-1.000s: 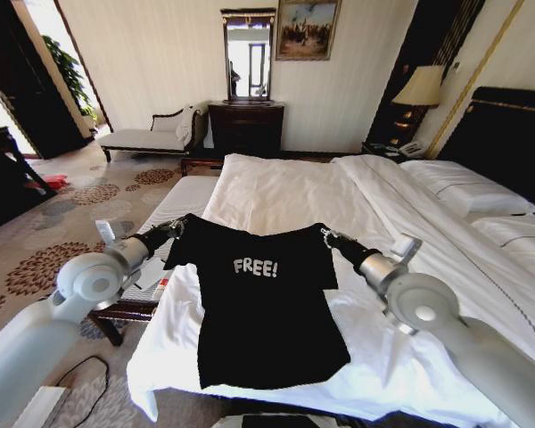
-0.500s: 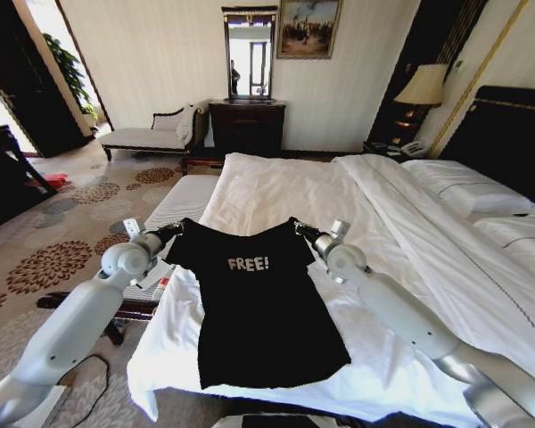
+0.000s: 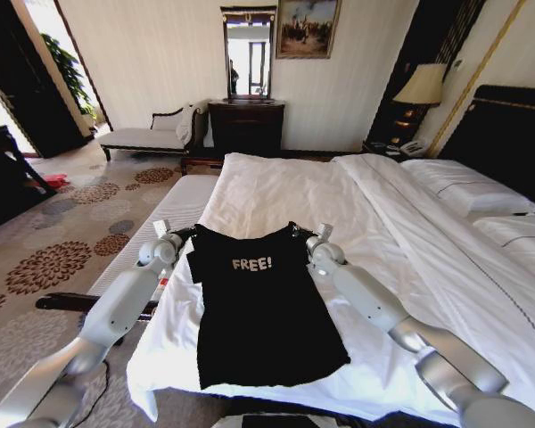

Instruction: Fold the clothes on the bed.

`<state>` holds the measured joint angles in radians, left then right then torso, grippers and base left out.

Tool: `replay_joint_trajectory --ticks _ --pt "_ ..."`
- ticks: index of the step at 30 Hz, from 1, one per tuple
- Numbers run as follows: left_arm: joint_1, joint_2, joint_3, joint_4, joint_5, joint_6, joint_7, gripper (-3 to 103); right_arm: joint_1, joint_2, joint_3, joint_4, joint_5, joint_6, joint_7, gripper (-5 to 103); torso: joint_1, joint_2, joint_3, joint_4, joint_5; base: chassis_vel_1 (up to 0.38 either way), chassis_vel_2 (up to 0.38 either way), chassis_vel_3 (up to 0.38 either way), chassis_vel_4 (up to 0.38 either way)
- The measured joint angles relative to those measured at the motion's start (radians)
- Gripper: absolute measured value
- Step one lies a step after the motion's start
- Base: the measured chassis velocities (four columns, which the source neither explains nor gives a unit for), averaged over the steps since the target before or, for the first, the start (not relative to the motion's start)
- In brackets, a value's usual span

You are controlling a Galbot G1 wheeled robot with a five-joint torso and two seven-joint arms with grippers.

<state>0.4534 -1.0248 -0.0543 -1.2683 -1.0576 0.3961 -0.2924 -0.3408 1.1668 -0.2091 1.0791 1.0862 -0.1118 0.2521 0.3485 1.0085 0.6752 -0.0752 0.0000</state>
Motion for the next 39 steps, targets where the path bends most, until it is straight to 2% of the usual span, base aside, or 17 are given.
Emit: replay_joint_trajectory --ticks 1,3,4,7,14,18,27,31,33,34,35,36,39 --pt "-0.016 -0.015 0.003 0.031 0.007 -0.003 0.001 0 0.02 0.031 0.0 -0.052 -0.023 0.009 -0.005 0 0.0 0.0 0.0 0.0003 0.0 0.0 0.0 0.0 0.0" --pt "-0.021 -0.021 0.004 0.042 0.01 -0.004 0.001 0 0.025 0.041 0.0 -0.068 -0.03 0.012 -0.006 0 0.0 0.0 0.0 0.0004 0.0 0.0 0.0 0.0 0.0" --pt "-0.037 -0.043 0.004 0.076 0.019 -0.007 0.002 0 0.049 0.071 0.002 -0.13 -0.058 0.022 -0.007 0 0.0 0.0 0.0 0.0007 0.0 0.0 0.0 0.0 0.0" --pt "-0.05 -0.083 0.0 0.133 0.042 -0.019 0.004 0 0.077 0.107 0.015 -0.219 -0.103 0.036 -0.008 0 0.0 0.0 0.0 0.0003 0.0 0.0 0.0 0.0 0.0" --pt "-0.05 -0.14 -0.017 0.193 0.076 -0.034 0.015 0 0.087 0.12 0.04 -0.292 -0.172 0.049 -0.009 0 0.0 0.0 0.0 -0.0002 0.0002 0.0 0.0 0.0 0.0" --pt "-0.058 -0.182 -0.028 0.241 0.103 -0.051 0.025 0 0.108 0.13 0.076 -0.38 -0.244 0.062 0.0 0 0.0 0.0 0.0 0.0 0.0001 0.0 0.0 0.0 0.0" --pt "-0.108 -0.218 -0.022 0.304 0.113 -0.073 0.029 0 0.152 0.157 0.105 -0.515 -0.287 0.138 -0.087 0 0.0 0.0 0.0 0.0001 0.0002 0.0 0.0 0.0 0.0" --pt "-0.129 -0.239 -0.009 0.337 0.136 -0.09 0.029 0 0.156 0.165 0.112 -0.536 -0.303 0.145 -0.095 0 0.0 0.0 0.0 0.0 0.0002 0.0 0.0 0.0 0.0" --pt "-0.128 -0.25 0.008 0.33 0.157 -0.097 0.019 0 0.142 0.162 0.115 -0.533 -0.324 0.147 -0.096 9 0.0 0.0 0.0 0.0 0.0001 0.0 0.0 0.0 0.0" --pt "-0.128 -0.25 0.008 0.33 0.157 -0.097 0.019 0 0.142 0.162 0.115 -0.533 -0.324 0.147 -0.096 9 0.0 0.0 0.0 0.0 0.0001 0.0 0.0 0.0 0.0" --pt "-0.121 -0.25 0.014 0.315 0.157 -0.097 0.008 11 0.129 0.156 0.112 -0.521 -0.329 0.149 -0.102 14 0.0 0.0 0.0 -0.0002 0.0 0.0 0.0 0.0 0.0" --pt "-0.117 -0.248 0.018 0.307 0.156 -0.093 0.002 16 0.12 0.152 0.112 -0.51 -0.329 0.151 -0.104 19 0.0 0.0 0.0 -0.0004 -0.0001 0.0 0.0 0.0 0.0" --pt "-0.113 -0.227 0.022 0.293 0.152 -0.081 -0.013 22 0.104 0.143 0.119 -0.486 -0.319 0.152 -0.105 25 0.0 0.0 0.0 -0.0005 0.0001 0.0 0.0 0.0 0.0"
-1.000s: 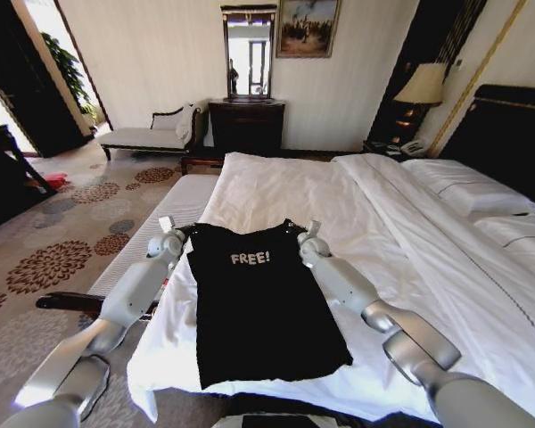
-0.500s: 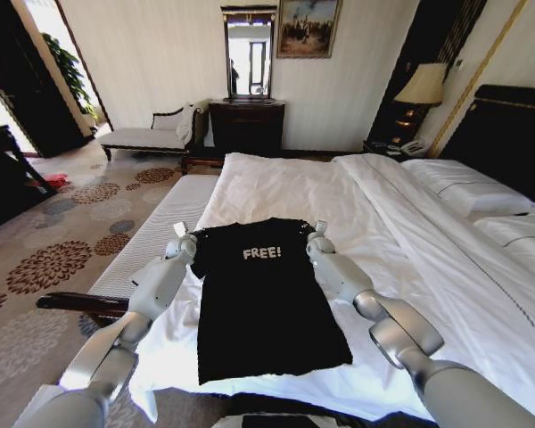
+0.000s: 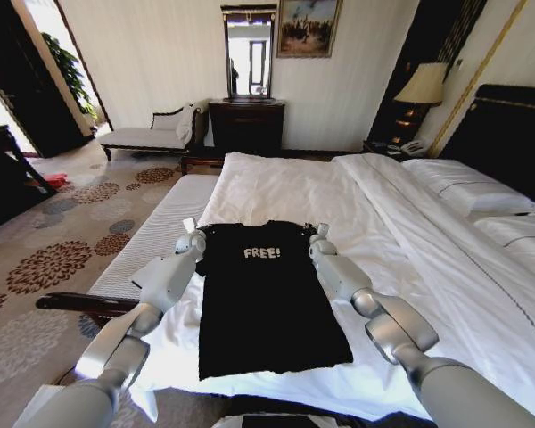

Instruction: Fold the clothes on the bed.

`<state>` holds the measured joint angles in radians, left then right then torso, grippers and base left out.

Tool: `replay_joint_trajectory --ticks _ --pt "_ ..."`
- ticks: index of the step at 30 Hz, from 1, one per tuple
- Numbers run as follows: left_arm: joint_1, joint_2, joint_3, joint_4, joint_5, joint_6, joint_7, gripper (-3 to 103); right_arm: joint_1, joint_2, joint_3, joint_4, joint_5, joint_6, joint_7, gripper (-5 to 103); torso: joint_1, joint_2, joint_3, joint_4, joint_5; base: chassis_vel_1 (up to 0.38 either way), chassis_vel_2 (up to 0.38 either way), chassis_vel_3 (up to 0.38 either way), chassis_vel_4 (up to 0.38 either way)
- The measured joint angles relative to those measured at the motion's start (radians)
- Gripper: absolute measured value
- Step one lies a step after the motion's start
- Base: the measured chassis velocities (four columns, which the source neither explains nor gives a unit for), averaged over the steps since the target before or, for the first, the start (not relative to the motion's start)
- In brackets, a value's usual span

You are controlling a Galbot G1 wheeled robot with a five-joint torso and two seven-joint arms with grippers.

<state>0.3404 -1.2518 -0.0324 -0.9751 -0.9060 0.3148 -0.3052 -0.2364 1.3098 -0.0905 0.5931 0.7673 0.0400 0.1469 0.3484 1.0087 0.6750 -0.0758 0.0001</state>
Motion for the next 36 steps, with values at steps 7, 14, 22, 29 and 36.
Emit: replay_joint_trajectory --ticks 7,14,22,29,36 --pt "0.036 0.138 -0.047 -0.078 -0.062 0.032 -0.039 48 -0.053 -0.127 0.025 0.155 0.12 -0.039 0.036 52 0.0 0.0 0.0 0.0014 -0.0003 0.0 0.0 0.0 0.0" --pt "0.203 0.279 -0.206 -0.329 -0.205 0.042 -0.072 76 -0.264 -0.321 0.094 0.544 0.427 -0.176 0.156 84 0.0 0.0 0.0 -0.0002 0.0001 0.0 0.0 0.0 0.0" --pt "0.332 0.381 -0.308 -0.596 -0.27 0.051 -0.103 98 -0.393 -0.343 0.203 0.774 0.662 -0.283 0.302 100 0.0 0.0 0.0 0.0014 -0.0003 0.0 0.0 0.0 0.0" --pt "0.419 0.452 -0.409 -0.787 -0.31 0.052 -0.106 100 -0.453 -0.304 0.276 0.85 0.775 -0.318 0.401 100 0.0 0.0 0.0 0.0006 -0.0002 0.0 0.0 0.0 0.0" --pt "0.376 0.519 -0.459 -0.968 -0.467 0.041 -0.109 100 -0.483 -0.285 0.269 0.875 0.763 -0.324 0.405 100 0.0 0.0 0.0 0.0008 -0.0001 0.0 0.0 0.0 0.0"
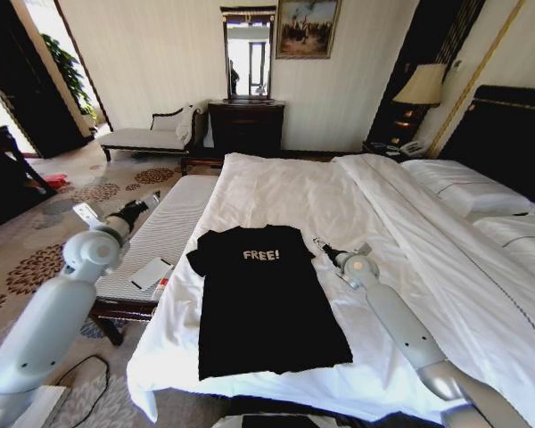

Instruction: Fold the clothes on the bed.

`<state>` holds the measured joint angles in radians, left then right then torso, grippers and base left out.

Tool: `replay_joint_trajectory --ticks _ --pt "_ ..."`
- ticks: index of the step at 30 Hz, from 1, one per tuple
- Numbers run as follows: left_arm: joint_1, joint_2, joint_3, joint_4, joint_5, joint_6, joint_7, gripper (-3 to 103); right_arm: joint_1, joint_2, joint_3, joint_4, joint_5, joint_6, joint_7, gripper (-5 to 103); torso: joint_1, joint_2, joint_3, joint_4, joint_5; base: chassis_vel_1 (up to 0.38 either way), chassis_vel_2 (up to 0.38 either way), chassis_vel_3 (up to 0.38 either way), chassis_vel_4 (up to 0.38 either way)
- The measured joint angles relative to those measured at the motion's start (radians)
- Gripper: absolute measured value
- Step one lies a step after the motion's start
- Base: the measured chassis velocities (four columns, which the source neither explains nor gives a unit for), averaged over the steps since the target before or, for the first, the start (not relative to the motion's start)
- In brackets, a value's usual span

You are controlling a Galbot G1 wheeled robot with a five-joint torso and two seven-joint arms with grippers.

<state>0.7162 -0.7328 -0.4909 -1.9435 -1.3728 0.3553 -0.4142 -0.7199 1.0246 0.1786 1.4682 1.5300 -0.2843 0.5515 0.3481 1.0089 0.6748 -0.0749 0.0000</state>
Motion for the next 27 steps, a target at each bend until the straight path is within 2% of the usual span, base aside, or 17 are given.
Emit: replay_joint_trajectory --ticks 2,5,12,18,19,20,22,25,27 --pt "-0.032 0.006 0.014 -0.041 -0.033 0.002 -0.002 100 -0.001 0.009 -0.008 -0.008 -0.011 0.0 -0.004 100 0.0 0.0 0.0 -0.0003 0.0004 0.0 0.0 0.0 0.0" --pt "-0.057 0.003 0.04 -0.07 -0.037 0.007 -0.002 100 0.002 0.021 -0.02 -0.026 -0.024 0.0 -0.011 100 0.0 0.0 0.0 -0.001 0.0005 0.0 0.0 0.0 0.0" --pt "-0.049 -0.052 0.064 -0.063 0.016 0.019 0.0 100 0.035 0.072 -0.043 -0.098 -0.042 0.005 -0.032 100 0.0 0.0 0.0 0.0001 -0.0002 0.0 0.0 0.0 0.0" --pt "-0.056 -0.074 0.075 -0.041 0.035 0.027 0.004 100 0.049 0.089 -0.046 -0.128 -0.05 0.007 -0.039 99 0.0 0.0 0.0 -0.0003 -0.0001 0.0 0.0 0.0 0.0" --pt "-0.059 -0.077 0.077 -0.038 0.035 0.028 0.004 100 0.049 0.09 -0.046 -0.128 -0.052 0.007 -0.039 94 0.0 0.0 0.0 -0.0004 0.0 0.0 0.0 0.0 0.0" --pt "-0.059 -0.077 0.077 -0.038 0.035 0.028 0.004 100 0.049 0.09 -0.046 -0.128 -0.052 0.007 -0.039 94 0.0 0.0 0.0 -0.0004 0.0 0.0 0.0 0.0 0.0" --pt "-0.069 -0.083 0.084 -0.029 0.037 0.029 0.005 100 0.049 0.091 -0.045 -0.128 -0.056 0.007 -0.039 84 0.0 0.0 0.0 -0.0005 0.0001 0.0 0.0 0.0 0.0" --pt "-0.074 -0.086 0.087 -0.022 0.038 0.03 0.005 100 0.047 0.092 -0.043 -0.127 -0.059 0.007 -0.039 79 0.0 0.0 0.0 -0.0004 0.0001 0.0 0.0 0.0 0.0" --pt "-0.076 -0.088 0.089 -0.016 0.041 0.031 0.005 100 0.044 0.089 -0.041 -0.125 -0.065 0.007 -0.041 68 0.0 0.0 0.0 -0.0002 0.0001 0.0 0.0 0.0 0.0"
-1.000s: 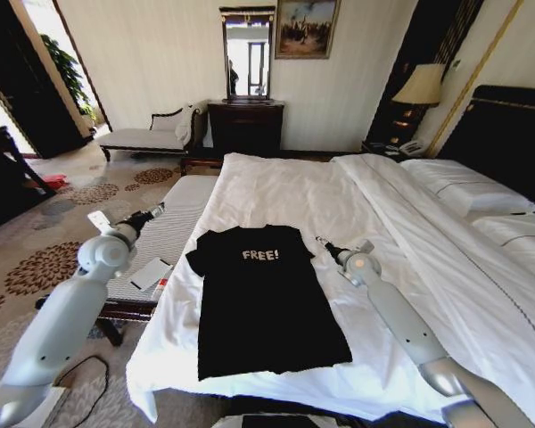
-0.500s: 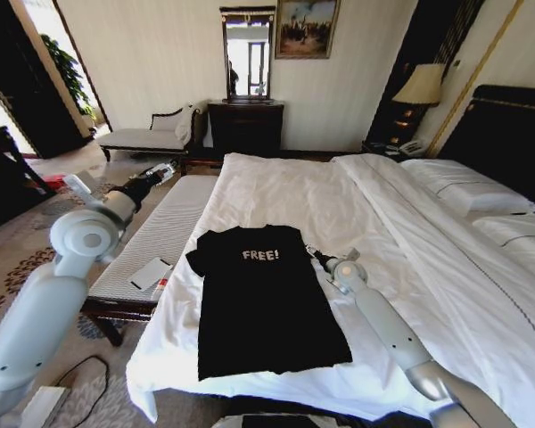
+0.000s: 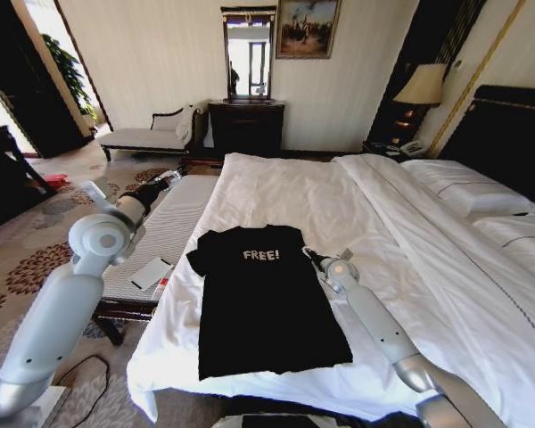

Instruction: Fold the clothes on the bed.

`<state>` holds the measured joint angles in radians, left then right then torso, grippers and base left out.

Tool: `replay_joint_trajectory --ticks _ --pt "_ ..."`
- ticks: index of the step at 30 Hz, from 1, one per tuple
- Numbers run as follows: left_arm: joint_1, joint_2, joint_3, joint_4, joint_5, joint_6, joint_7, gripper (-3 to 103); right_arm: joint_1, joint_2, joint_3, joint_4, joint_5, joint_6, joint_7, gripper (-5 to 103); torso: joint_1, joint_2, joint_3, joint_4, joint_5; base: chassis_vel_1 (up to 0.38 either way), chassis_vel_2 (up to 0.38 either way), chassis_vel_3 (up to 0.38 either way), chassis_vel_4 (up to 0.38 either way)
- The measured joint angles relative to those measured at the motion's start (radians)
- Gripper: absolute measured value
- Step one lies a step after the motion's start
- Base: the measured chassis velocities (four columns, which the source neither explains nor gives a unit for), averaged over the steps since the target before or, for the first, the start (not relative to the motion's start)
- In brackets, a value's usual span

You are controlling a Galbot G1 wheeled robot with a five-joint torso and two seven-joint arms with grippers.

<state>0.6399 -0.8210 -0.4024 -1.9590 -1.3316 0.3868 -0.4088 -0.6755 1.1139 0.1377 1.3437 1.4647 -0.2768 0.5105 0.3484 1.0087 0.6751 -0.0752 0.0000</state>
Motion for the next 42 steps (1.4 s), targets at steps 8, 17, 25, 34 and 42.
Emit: replay_joint_trajectory --ticks 8,17,25,34,42 --pt "0.011 -0.001 -0.002 0.005 0.01 0.0 0.001 100 -0.006 -0.008 0.003 0.004 -0.021 0.002 -0.005 41 0.0 0.0 0.0 -0.0001 0.0 0.0 0.0 0.0 0.0" --pt "0.037 0.008 -0.016 -0.014 0.016 0.0 0.0 100 -0.007 -0.032 0.0 -0.012 -0.067 0.008 -0.017 3 0.0 0.0 0.0 -0.0001 0.0 0.0 0.0 0.0 0.0" --pt "0.054 0.023 -0.027 -0.024 0.018 -0.003 -0.003 100 0.012 -0.054 -0.008 -0.024 -0.089 0.03 -0.034 0 0.0 0.0 0.0 0.0 0.0 0.0 0.0 0.0 0.0" --pt "0.056 0.041 -0.032 -0.026 0.017 -0.006 -0.005 100 0.109 -0.12 -0.052 -0.113 -0.15 0.054 -0.107 0 0.0 0.0 0.0 0.0 -0.0001 0.0 0.0 0.0 0.0" --pt "0.063 0.028 -0.027 -0.027 0.023 -0.007 -0.006 100 0.188 -0.129 -0.077 -0.306 -0.242 0.084 -0.197 0 0.0 0.0 0.0 0.0 0.0002 0.0 0.0 0.0 0.0"
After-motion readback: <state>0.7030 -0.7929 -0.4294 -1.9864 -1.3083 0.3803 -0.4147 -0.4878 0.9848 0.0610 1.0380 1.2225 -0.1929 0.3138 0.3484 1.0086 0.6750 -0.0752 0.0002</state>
